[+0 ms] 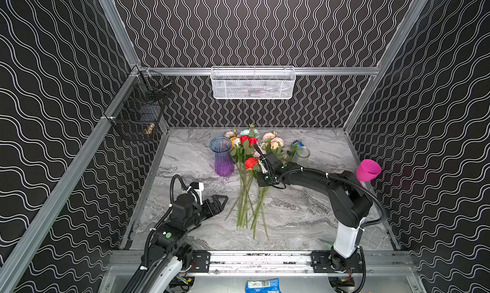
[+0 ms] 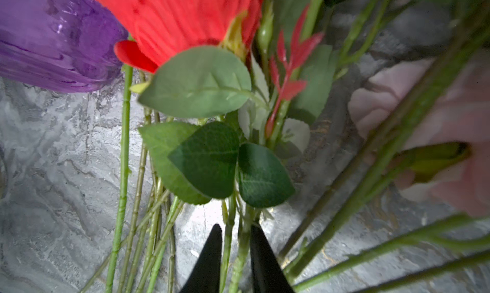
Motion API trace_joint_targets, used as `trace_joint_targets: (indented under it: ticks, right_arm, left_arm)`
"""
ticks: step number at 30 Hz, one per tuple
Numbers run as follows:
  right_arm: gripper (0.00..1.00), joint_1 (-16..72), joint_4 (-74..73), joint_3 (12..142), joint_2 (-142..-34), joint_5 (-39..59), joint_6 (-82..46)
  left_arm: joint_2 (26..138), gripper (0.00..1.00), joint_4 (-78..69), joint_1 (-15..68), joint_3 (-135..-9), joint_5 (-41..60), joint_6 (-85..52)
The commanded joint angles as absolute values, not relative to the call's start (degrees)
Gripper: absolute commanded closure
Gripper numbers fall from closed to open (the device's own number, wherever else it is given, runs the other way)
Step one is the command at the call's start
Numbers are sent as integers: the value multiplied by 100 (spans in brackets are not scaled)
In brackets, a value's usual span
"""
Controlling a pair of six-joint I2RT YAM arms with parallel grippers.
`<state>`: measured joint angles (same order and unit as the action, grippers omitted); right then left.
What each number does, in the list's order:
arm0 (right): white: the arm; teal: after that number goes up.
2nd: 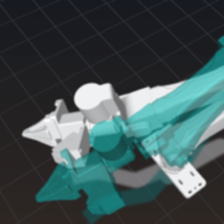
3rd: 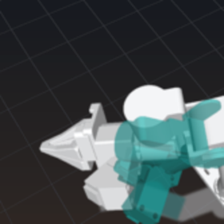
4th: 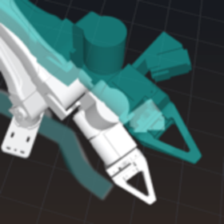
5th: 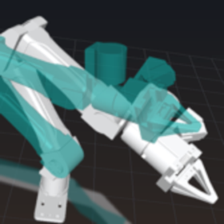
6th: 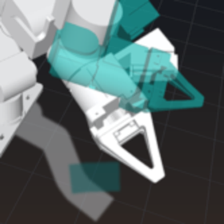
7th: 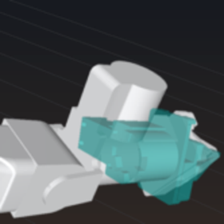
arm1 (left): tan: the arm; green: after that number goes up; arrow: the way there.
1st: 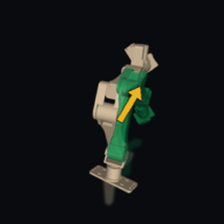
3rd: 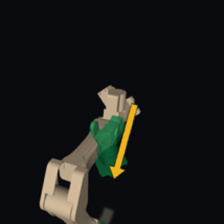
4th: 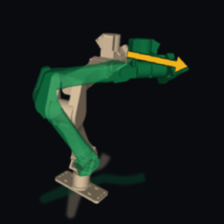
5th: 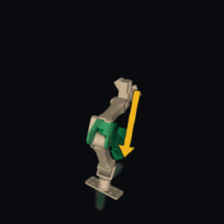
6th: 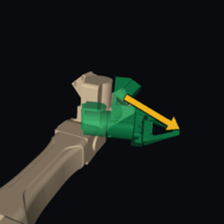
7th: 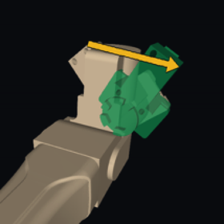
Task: Arrange the flowers into the vase
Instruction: 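Lower the right gripper onto a pink rose stem and close on it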
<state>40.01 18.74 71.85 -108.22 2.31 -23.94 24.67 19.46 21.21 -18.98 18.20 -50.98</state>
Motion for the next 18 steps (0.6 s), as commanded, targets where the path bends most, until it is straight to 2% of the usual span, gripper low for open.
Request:
trace_joint_targets:
  ticks: [1,4,6,8,12,18]
  right_arm:
    - [85,3974,1775,7234,-10837,268,-2525]
    - [88,3958,1806,7259,-10780,209,-2522]
    - [97,3946,1883,7320,-10731,131,-2509]
    - [98,3931,1830,7272,-10646,84,-2511]
    - [74,3876,1872,7269,-10688,165,-2528]
    - [71,3861,1767,7181,-10834,445,-2571]
  left_arm:
    - [2437,2,1943,2126,-2034,1812,-5063]
    - [2428,2,2010,2127,-2131,1786,-5024]
    - [2443,2,2021,2126,-2194,1785,-4995]
    - [2482,2,2030,2127,-2242,1786,-4967]
    - [2545,2,2091,2119,-2322,1793,-4892]
    - [2390,2,2142,2127,-2203,1776,-4953]
